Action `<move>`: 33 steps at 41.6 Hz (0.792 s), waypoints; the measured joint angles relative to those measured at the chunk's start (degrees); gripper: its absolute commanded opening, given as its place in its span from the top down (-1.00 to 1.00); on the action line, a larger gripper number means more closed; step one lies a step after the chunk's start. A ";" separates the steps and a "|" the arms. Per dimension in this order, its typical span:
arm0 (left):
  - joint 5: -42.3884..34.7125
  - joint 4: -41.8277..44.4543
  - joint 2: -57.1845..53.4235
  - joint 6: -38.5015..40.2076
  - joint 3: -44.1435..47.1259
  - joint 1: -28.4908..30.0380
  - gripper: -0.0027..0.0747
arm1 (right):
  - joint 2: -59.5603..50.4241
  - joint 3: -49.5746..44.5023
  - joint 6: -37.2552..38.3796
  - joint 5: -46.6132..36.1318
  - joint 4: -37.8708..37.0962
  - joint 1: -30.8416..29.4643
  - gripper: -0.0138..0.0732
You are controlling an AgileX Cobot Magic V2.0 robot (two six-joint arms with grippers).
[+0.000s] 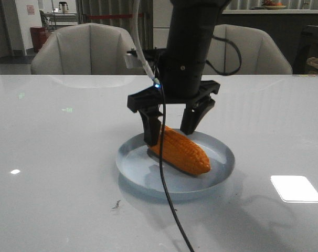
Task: Place corn on plate with both arms
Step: 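Open the right gripper and raise it away from the corn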
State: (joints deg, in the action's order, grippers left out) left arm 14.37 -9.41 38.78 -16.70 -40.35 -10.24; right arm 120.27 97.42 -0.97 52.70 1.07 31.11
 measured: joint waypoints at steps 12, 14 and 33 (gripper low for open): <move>0.00 0.00 0.00 0.00 0.00 0.00 -0.21 | -11.43 6.03 -0.13 3.92 -0.64 -2.25 -0.71; 0.00 0.00 0.00 0.00 0.00 0.00 -0.21 | -14.65 6.15 -0.13 4.55 -0.64 -2.64 -0.71; 2.52 1.35 0.00 0.00 0.00 0.00 -0.21 | -39.13 0.26 0.21 11.18 -1.07 -18.62 -0.71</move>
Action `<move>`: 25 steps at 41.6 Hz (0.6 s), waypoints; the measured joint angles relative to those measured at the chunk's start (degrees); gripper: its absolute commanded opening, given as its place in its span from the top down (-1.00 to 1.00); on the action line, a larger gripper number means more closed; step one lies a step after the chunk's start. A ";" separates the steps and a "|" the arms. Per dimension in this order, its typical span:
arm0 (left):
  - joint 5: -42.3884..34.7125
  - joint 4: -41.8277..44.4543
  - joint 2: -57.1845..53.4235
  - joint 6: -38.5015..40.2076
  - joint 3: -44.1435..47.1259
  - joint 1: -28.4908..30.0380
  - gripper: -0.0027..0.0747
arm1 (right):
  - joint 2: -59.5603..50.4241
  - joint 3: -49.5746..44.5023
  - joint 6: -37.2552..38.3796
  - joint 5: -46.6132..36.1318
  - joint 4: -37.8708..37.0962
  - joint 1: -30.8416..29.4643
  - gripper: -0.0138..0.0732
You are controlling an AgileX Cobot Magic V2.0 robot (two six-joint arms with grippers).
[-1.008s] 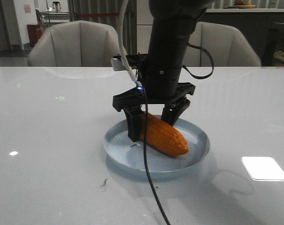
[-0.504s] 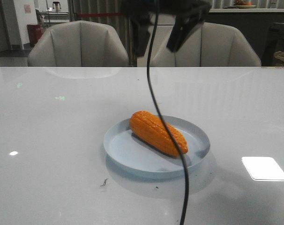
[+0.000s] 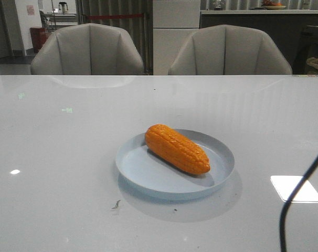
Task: Place corn on plate with both arms
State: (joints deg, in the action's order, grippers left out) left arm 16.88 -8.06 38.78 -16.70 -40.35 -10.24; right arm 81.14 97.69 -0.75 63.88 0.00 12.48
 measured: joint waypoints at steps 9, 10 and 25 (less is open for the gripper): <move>0.00 0.78 0.00 0.00 0.00 0.00 -0.21 | -13.17 -17.11 0.08 -2.26 0.00 -8.77 -0.71; 0.00 0.78 0.00 0.00 0.00 0.00 -0.21 | -14.57 -18.91 0.08 -2.99 0.00 -9.34 -0.71; 1.00 0.89 0.00 0.00 0.00 0.00 -0.21 | -35.68 -42.62 0.13 -9.26 0.99 -10.16 -0.64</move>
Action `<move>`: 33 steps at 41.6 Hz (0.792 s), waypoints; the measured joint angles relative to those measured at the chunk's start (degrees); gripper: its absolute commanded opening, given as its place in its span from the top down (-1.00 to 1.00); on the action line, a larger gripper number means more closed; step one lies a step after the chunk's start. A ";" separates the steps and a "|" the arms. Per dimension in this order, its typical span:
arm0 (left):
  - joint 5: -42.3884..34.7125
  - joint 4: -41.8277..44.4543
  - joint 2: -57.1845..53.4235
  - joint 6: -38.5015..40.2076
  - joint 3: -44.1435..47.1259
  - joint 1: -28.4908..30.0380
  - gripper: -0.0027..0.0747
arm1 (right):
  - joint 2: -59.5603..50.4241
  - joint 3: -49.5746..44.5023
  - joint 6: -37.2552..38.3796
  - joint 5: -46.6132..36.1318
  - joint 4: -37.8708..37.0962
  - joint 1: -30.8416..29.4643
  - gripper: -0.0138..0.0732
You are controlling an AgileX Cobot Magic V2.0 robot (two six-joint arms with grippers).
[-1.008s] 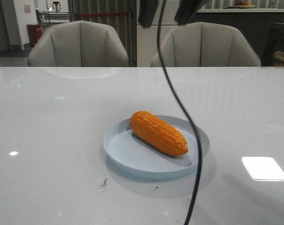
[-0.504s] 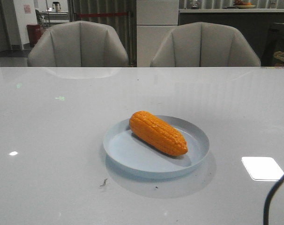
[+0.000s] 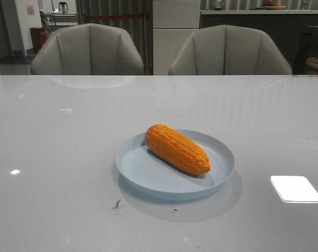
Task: Place corn on plate with both arms
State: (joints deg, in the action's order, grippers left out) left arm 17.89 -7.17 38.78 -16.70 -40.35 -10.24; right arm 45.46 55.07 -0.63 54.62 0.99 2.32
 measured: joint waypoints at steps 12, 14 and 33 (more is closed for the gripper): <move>0.63 0.00 0.00 0.00 0.00 0.00 -0.21 | -3.78 -1.47 0.00 0.26 0.14 0.00 -0.64; 0.63 0.00 0.00 0.00 0.00 0.00 -0.20 | -3.78 -1.50 0.00 0.33 0.14 0.00 -0.64; 0.71 0.00 0.00 0.00 0.22 0.00 0.61 | -3.78 -1.50 0.00 0.33 0.27 0.00 -0.64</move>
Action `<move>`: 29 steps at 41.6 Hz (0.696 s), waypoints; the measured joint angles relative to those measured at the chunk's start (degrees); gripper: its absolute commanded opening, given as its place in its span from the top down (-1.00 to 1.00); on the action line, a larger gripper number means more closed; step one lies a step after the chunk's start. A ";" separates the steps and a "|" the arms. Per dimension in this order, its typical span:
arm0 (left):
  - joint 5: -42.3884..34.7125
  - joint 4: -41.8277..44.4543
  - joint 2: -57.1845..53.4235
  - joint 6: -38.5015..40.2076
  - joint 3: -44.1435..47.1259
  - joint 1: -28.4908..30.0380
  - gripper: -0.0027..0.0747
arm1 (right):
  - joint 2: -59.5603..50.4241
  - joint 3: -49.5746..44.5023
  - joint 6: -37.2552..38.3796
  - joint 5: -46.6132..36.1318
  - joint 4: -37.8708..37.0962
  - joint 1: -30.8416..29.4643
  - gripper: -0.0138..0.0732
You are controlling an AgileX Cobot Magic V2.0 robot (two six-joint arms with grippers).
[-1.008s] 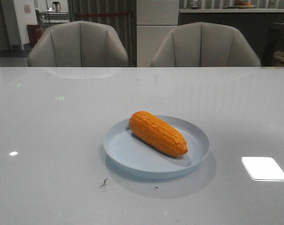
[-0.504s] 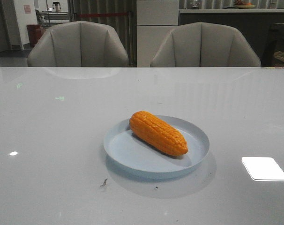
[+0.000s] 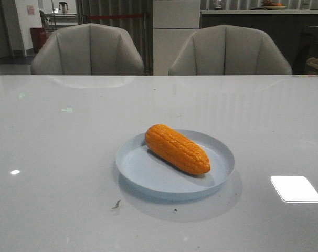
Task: Place corn on plate with both arms
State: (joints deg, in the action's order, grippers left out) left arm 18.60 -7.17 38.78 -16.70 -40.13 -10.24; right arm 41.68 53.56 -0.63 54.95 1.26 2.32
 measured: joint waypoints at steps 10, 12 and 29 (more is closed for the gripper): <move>0.00 0.00 0.00 0.00 0.00 0.00 0.69 | 0.00 0.00 0.00 0.00 0.00 0.00 -0.64; 0.00 0.00 0.00 0.00 0.00 0.00 0.69 | 0.00 0.00 0.00 0.00 0.00 0.00 -0.64; 0.00 0.00 0.00 0.00 0.58 0.00 0.69 | 0.00 0.00 0.00 0.00 0.00 0.00 -0.64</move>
State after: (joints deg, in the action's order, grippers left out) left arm 18.60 -7.17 38.78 -16.70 -39.54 -10.24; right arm 41.68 53.56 -0.63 54.95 1.26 2.32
